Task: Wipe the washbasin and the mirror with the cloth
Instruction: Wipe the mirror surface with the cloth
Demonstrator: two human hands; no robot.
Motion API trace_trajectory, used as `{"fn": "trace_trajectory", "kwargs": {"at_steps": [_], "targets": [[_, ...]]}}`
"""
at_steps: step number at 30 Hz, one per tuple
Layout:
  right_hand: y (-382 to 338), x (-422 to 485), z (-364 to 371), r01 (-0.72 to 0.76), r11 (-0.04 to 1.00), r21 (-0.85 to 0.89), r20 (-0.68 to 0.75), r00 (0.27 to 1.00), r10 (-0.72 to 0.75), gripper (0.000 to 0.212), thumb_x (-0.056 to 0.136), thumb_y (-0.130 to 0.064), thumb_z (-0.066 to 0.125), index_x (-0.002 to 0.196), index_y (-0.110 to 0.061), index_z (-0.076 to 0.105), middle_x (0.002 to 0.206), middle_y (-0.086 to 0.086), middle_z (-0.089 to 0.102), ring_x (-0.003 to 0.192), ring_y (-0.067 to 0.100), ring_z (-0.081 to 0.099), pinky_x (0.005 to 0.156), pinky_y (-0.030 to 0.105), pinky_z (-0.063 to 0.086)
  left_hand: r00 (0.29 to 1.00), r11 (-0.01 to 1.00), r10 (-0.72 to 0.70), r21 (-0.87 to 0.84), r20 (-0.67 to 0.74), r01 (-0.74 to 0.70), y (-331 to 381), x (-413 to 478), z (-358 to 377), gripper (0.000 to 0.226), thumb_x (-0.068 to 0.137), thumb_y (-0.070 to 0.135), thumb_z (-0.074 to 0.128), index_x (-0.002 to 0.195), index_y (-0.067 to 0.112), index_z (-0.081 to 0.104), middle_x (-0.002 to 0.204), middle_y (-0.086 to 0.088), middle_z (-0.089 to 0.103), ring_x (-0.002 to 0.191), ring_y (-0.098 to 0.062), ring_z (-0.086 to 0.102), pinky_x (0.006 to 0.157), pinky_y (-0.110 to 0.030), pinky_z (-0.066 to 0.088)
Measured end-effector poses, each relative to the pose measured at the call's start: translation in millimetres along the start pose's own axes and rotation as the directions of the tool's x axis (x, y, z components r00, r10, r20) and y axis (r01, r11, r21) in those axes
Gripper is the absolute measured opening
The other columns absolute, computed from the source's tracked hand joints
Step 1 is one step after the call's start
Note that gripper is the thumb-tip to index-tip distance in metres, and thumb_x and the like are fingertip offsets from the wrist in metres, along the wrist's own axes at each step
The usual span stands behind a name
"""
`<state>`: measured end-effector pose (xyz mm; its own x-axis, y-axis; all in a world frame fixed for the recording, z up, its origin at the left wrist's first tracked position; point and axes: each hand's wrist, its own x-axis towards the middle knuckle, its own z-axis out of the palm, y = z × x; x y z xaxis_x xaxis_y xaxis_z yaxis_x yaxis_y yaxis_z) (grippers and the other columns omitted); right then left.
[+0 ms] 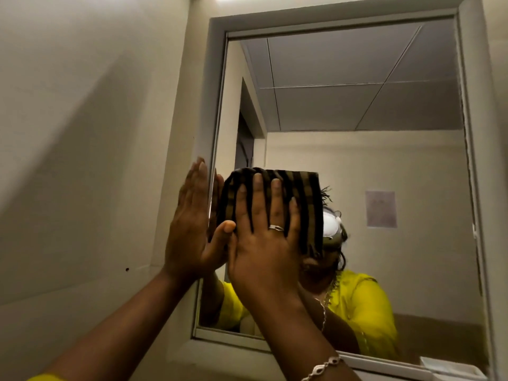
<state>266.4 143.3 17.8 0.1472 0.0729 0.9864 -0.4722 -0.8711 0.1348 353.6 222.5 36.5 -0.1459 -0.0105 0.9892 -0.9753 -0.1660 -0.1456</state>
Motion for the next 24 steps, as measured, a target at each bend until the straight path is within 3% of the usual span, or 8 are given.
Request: {"fn": "trace_trajectory", "kwargs": {"at_steps": [10, 15, 24], "targets": [[-22, 5, 11, 0.075, 0.997, -0.006, -0.010, 0.997, -0.075, 0.068, 0.080, -0.043, 0.026, 0.142, -0.016, 0.024, 0.152, 0.010, 0.027, 0.140, 0.029, 0.012, 0.112, 0.045, 0.004, 0.997, 0.993, -0.079, -0.085, -0.025, 0.076, -2, -4, -1, 0.090, 0.088, 0.068, 0.016, 0.141, -0.003, 0.013, 0.151, -0.013, 0.014, 0.141, -0.027, 0.016, 0.109, -0.055, 0.027], [-19, -5, 9, 0.106, 0.994, 0.013, 0.003, 0.994, -0.106, 0.071, 0.077, -0.039, 0.035, 0.144, -0.015, 0.025, 0.153, 0.009, 0.023, 0.141, 0.028, 0.012, 0.113, 0.045, 0.001, 0.998, 0.996, -0.068, -0.055, 0.006, 0.068, -2, -5, -2, 0.091, 0.088, 0.067, 0.016, 0.142, -0.006, 0.012, 0.152, -0.017, 0.014, 0.142, -0.026, 0.013, 0.114, -0.047, 0.021], [5, -23, -1, 0.096, 0.994, 0.058, 0.030, 0.995, -0.097, 0.059, 0.091, -0.039, 0.027, 0.145, -0.015, 0.023, 0.154, 0.008, 0.019, 0.143, 0.025, 0.010, 0.113, 0.044, 0.005, 0.995, 1.000, -0.020, 0.009, 0.095, 0.019, -3, -12, -4, 0.083, 0.090, 0.064, 0.016, 0.143, 0.001, 0.007, 0.152, -0.021, 0.010, 0.143, -0.030, 0.007, 0.117, -0.040, 0.011]]}}
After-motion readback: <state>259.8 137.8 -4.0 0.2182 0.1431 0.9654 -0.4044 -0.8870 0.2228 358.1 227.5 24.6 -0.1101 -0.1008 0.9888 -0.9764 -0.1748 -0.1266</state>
